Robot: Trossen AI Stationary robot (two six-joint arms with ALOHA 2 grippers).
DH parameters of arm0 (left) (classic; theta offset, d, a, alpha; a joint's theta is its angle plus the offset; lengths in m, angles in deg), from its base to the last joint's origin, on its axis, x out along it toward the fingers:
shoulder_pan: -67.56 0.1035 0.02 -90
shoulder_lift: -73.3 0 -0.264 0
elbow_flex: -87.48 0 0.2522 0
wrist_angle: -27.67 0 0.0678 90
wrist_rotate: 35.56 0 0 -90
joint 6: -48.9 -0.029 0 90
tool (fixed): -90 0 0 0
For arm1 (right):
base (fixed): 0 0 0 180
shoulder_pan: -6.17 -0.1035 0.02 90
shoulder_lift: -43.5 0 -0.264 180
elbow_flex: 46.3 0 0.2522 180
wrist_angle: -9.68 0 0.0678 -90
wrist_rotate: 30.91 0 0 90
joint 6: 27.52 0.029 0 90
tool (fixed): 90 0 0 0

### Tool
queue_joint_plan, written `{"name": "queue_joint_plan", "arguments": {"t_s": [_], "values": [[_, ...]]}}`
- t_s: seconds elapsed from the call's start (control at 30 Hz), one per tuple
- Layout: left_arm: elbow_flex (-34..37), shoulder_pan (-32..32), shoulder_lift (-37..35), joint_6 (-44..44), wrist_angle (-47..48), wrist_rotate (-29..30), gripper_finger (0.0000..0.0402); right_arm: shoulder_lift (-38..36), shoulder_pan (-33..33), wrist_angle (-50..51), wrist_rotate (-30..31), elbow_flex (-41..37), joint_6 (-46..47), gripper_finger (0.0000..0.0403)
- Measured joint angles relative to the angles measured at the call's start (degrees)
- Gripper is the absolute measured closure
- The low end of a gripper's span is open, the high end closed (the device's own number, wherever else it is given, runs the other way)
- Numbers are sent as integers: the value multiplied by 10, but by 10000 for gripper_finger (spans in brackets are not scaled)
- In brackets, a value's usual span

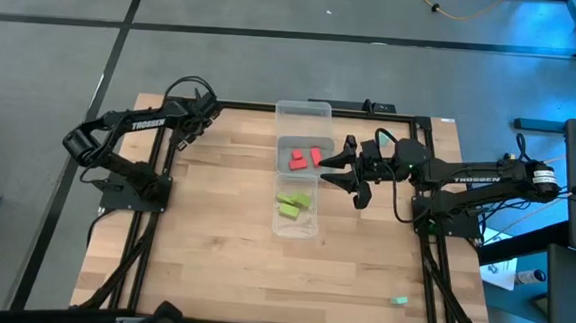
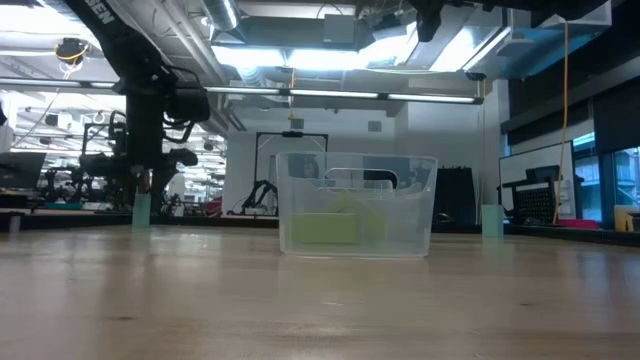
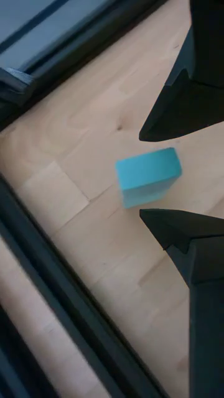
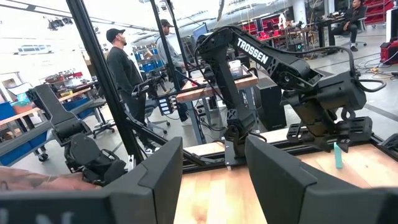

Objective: Sort & place blocks by color
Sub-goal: Put the top left blue block into the top transparent bin

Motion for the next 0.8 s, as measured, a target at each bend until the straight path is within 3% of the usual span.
{"name": "queue_joint_plan", "arguments": {"t_s": [0.17,0.8], "values": [[0,5,0,15,0,20,222,0,0,0,0,0,0,224],[0,29,24,13,-33,-18,221,0,0,0,0,0,0,224]]}}
